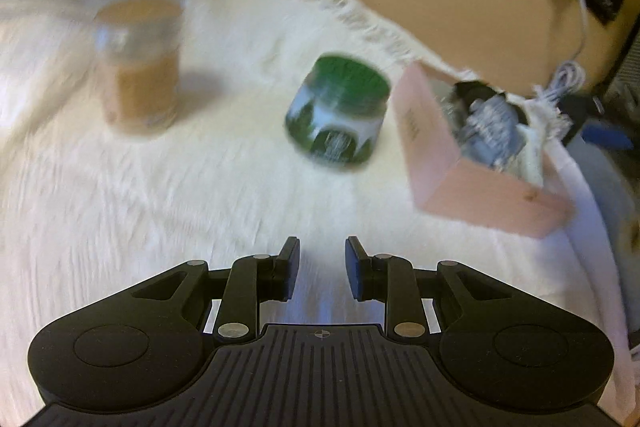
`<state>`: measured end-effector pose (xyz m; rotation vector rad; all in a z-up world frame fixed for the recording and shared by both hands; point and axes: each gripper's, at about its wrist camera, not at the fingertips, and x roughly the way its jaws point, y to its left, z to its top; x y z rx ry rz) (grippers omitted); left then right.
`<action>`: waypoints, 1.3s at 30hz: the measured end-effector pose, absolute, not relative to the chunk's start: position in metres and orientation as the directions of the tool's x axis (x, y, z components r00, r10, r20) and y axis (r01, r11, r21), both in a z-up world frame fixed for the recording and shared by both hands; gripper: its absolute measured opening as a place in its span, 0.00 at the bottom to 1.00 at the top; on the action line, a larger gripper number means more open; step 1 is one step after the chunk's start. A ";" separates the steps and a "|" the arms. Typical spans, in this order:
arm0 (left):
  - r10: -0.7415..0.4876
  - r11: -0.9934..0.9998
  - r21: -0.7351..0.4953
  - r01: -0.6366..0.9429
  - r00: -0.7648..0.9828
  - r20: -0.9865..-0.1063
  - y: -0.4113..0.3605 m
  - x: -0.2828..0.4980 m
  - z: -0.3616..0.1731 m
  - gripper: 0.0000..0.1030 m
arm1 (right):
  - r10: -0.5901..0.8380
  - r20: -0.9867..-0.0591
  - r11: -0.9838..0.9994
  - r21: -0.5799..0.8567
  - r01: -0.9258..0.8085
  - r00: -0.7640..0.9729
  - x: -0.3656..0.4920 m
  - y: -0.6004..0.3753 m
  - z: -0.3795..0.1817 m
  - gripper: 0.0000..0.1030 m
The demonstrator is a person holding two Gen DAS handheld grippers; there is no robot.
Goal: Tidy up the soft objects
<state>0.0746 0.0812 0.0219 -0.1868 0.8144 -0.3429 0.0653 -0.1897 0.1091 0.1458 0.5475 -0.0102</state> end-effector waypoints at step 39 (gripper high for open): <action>-0.117 0.991 -0.023 0.129 0.796 -0.593 -0.003 0.006 -0.013 0.61 | 0.031 -0.611 0.999 -0.003 -0.041 0.791 0.016 -0.167 -0.025 0.98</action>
